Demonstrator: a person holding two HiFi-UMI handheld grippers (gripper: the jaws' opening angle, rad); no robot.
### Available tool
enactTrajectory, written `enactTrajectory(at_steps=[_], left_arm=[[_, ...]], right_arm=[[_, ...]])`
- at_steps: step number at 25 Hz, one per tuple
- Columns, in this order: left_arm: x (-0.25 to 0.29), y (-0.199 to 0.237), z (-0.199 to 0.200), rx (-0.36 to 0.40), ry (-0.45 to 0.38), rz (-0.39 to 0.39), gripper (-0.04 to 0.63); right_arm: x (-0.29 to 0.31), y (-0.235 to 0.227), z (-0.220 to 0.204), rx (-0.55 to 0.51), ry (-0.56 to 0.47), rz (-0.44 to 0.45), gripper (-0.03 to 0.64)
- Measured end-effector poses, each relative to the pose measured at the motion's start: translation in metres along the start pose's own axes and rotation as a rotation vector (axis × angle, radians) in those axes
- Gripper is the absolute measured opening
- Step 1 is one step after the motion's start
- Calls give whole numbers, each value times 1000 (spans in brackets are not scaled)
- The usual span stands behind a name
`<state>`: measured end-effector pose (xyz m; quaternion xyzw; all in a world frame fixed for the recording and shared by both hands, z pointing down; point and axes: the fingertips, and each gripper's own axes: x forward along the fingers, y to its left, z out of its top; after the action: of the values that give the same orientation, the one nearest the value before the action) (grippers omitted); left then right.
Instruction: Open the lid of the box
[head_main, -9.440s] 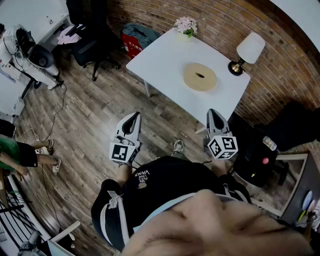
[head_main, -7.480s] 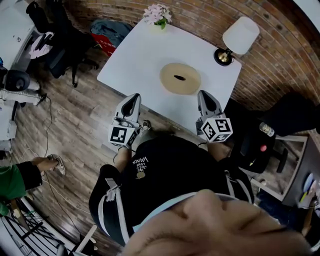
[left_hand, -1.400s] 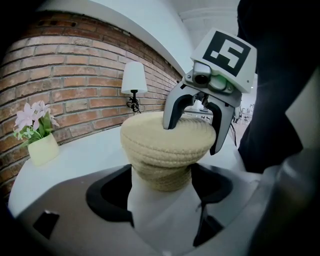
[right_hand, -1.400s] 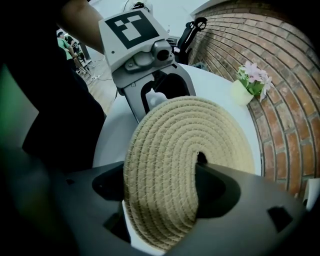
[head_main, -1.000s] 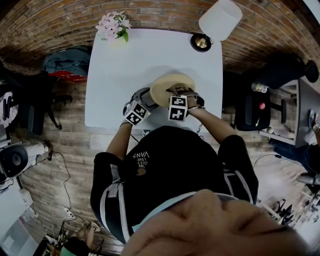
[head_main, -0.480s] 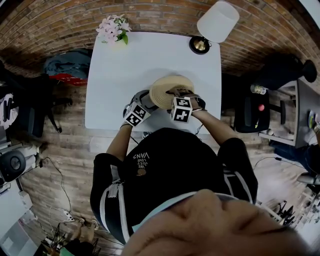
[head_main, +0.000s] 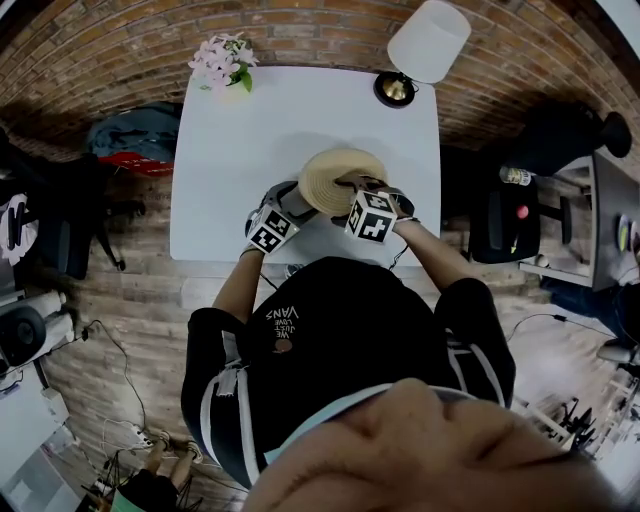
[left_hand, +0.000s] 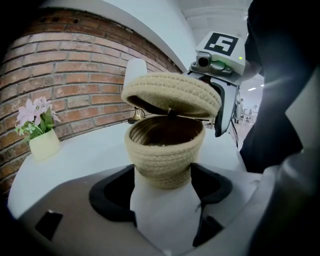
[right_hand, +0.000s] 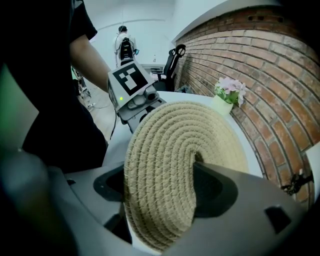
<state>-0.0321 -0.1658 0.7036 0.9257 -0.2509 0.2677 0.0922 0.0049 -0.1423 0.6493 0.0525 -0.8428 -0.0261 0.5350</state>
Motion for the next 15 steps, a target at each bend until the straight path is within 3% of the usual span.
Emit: enactTrajectory(at_steps=[15], left_arm=[[-12,1,9,-40,-11,17,359]], right_arm=[[-26,-16,3,249,-220,-58,362]])
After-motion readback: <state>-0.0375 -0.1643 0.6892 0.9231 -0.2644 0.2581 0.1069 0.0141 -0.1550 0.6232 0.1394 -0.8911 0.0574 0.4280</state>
